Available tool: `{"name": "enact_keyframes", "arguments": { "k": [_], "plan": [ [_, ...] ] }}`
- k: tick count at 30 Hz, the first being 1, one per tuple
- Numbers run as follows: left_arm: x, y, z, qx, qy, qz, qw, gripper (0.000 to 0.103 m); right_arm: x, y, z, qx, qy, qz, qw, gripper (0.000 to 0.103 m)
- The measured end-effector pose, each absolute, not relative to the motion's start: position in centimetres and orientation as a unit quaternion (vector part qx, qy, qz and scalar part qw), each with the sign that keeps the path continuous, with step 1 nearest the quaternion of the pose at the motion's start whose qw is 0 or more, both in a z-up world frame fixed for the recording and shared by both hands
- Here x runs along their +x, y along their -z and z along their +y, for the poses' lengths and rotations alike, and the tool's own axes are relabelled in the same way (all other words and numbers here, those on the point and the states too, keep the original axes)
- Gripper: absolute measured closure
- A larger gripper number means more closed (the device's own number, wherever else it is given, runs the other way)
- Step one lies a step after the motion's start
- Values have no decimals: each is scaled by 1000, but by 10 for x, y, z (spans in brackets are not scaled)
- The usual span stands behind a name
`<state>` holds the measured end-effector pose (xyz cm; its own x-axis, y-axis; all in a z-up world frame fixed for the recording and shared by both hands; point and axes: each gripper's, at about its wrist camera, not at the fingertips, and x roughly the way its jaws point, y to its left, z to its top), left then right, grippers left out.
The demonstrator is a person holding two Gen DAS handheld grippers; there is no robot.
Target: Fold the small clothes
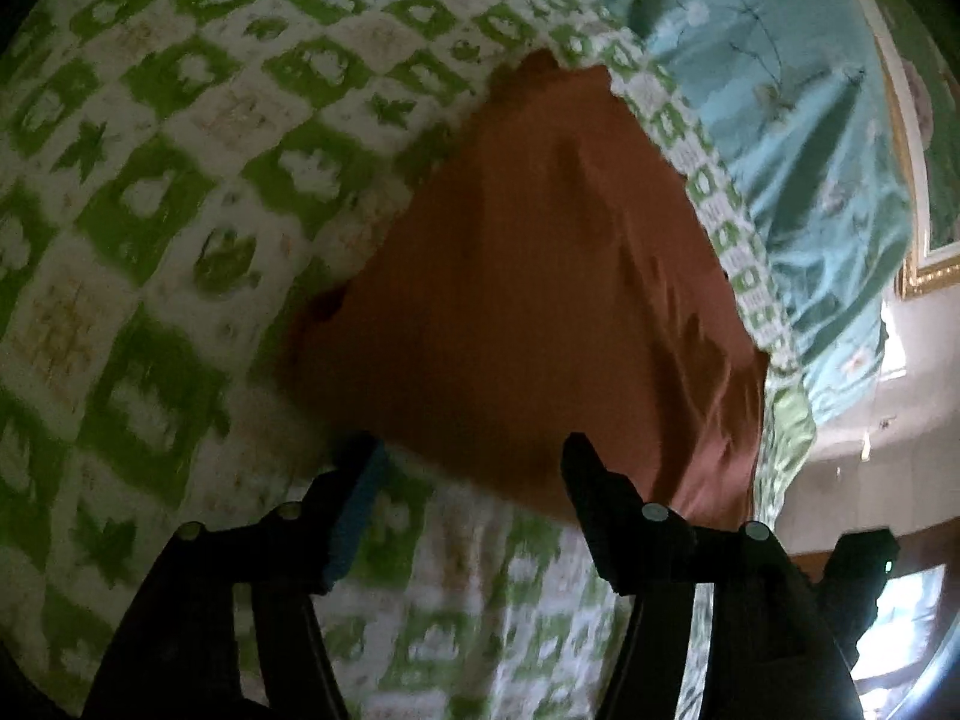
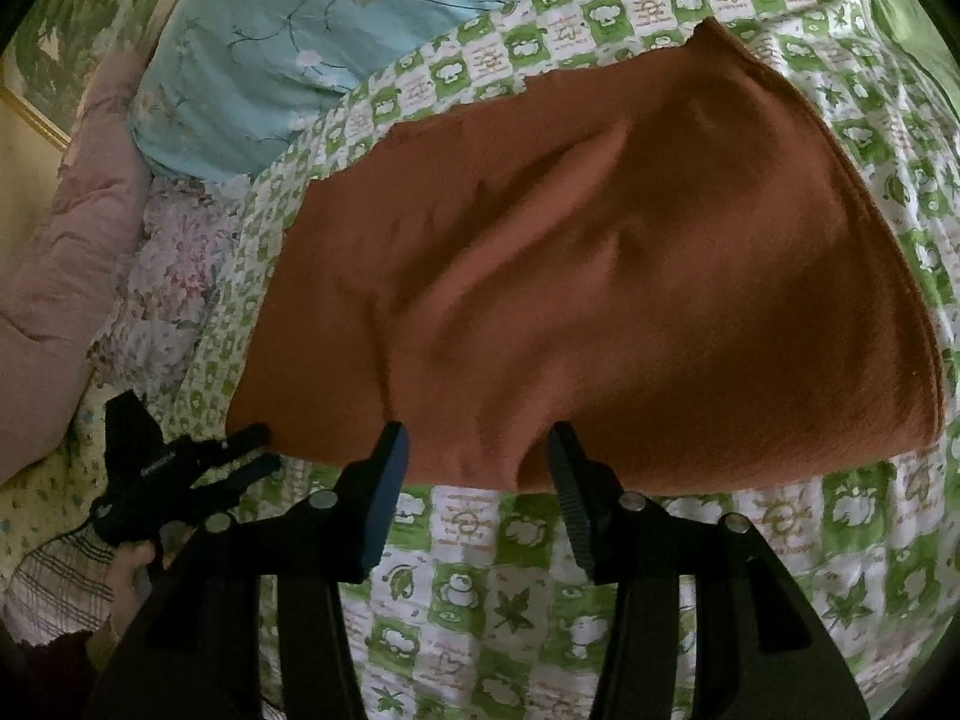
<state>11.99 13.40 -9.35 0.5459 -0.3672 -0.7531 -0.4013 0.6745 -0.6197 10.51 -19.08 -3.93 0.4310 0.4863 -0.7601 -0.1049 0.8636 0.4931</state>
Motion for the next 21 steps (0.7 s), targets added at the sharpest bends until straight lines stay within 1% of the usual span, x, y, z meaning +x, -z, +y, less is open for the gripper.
{"name": "enact_keyframes", "arguments": {
  "k": [4, 7, 11, 12, 15, 18, 21],
  "plan": [
    [136, 95, 142, -418, -31, 458, 784, 39, 110, 44, -200, 196, -176, 507, 821, 53],
    [144, 94, 144, -421, -49, 444, 789, 43, 112, 46, -207, 199, -174, 508, 820, 53],
    [149, 94, 142, -404, -66, 440, 799, 62, 117, 48, -217, 204, -171, 510, 818, 53],
    [149, 94, 143, -404, -64, 438, 801, 73, 118, 48, -219, 205, -170, 510, 818, 53],
    [152, 87, 142, -390, -56, 433, 811, 87, 122, 49, -227, 208, -165, 509, 819, 53],
    [155, 66, 128, -345, -53, 425, 835, 91, 125, 48, -236, 214, -160, 507, 820, 53],
    [162, 39, 108, -308, -34, 407, 859, 92, 131, 45, -245, 217, -158, 501, 823, 53]
  ]
}}
